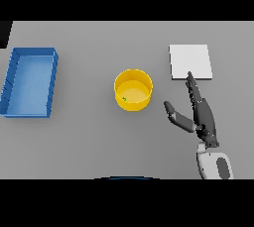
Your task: Pick up the red beaker and tilt it to pour out 1 green nut into yellow bowl. Pick up the yellow bowl and place it on the metallic measuring scale.
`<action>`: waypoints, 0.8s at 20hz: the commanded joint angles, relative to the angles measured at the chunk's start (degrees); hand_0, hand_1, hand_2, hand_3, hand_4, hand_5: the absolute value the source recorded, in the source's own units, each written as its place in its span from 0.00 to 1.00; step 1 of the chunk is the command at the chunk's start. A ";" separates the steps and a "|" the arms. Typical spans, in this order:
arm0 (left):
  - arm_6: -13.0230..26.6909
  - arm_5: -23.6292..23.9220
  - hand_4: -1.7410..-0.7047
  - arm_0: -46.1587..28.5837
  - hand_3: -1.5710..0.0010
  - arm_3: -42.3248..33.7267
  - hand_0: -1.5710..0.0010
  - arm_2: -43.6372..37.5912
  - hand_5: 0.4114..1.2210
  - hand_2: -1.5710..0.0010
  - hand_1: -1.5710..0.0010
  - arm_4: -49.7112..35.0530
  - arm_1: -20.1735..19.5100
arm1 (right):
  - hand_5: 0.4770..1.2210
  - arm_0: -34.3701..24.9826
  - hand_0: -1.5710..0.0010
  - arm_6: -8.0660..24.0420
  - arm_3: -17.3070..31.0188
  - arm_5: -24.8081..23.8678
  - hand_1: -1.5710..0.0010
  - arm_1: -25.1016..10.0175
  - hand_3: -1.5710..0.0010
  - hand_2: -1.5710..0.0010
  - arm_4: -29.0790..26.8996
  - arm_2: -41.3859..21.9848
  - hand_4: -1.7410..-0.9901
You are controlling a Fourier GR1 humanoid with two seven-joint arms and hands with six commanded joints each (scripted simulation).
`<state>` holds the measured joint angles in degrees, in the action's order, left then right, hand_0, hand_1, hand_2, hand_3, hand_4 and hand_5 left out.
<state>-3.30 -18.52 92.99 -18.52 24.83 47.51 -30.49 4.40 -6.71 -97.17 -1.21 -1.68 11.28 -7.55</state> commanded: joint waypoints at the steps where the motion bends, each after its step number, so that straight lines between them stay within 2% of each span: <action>1: 0.27 0.87 0.00 -1.37 0.03 1.10 0.00 -2.92 1.00 0.00 0.00 -2.87 -1.24 | 0.15 -0.39 1.00 -0.36 0.08 -0.06 1.00 -0.44 1.00 1.00 0.54 -0.08 0.83; 2: 1.30 1.66 0.00 -2.64 0.02 2.21 0.00 -6.50 1.00 0.00 0.00 -6.35 -2.91 | 0.16 -0.11 1.00 -1.13 0.40 -0.38 1.00 -0.26 1.00 1.00 1.03 -0.33 0.83; 4: 3.22 4.69 0.00 -7.37 0.01 3.05 0.00 -10.93 1.00 0.00 0.00 -11.33 -4.67 | 0.17 -1.05 1.00 0.10 1.05 -0.69 1.00 -0.62 1.00 1.00 1.92 -0.42 0.82; 5: 5.90 6.50 0.00 -10.10 0.01 3.01 0.00 -12.57 1.00 0.00 0.00 -13.37 -5.29 | 0.18 -0.74 1.00 -0.44 0.79 -0.69 1.00 -0.88 1.00 1.00 2.25 -0.58 0.81; 6: 9.76 8.60 0.00 -12.51 0.01 2.74 0.00 -13.61 1.00 0.00 0.00 -14.74 -5.37 | 0.19 -0.77 1.00 -0.81 0.70 -0.31 1.00 -1.02 1.00 1.00 2.06 -0.68 0.81; 8: 11.12 12.93 0.00 -17.79 0.01 0.62 0.00 -16.22 1.00 0.00 0.00 -18.45 -5.75 | 0.20 -1.06 1.00 0.01 0.57 -0.08 1.00 -1.50 1.00 1.00 2.03 -0.53 0.80; 9: 13.15 14.26 0.00 -19.88 0.00 -0.25 0.00 -17.75 1.00 0.00 0.00 -20.51 -5.54 | 0.21 -1.59 1.00 0.56 0.86 0.00 1.00 -1.64 1.00 1.00 2.01 -0.44 0.81; 12: 19.46 17.55 0.00 -27.33 0.00 -4.62 0.00 -21.70 1.00 0.00 0.00 -26.14 -5.74 | 0.24 -0.91 1.00 -0.76 0.65 0.65 1.00 -1.64 1.00 1.00 1.34 -0.61 0.81; 16: 21.62 20.85 0.00 -42.07 0.00 -17.70 0.00 -23.36 1.00 0.00 0.00 -32.15 -4.57 | 0.26 0.10 1.00 -1.69 0.49 0.99 1.00 -1.96 1.00 1.00 1.10 -0.59 0.80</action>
<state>18.13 2.20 50.78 -36.17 1.50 15.29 -35.02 4.53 -8.49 -96.66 -0.21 -3.66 12.38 -8.13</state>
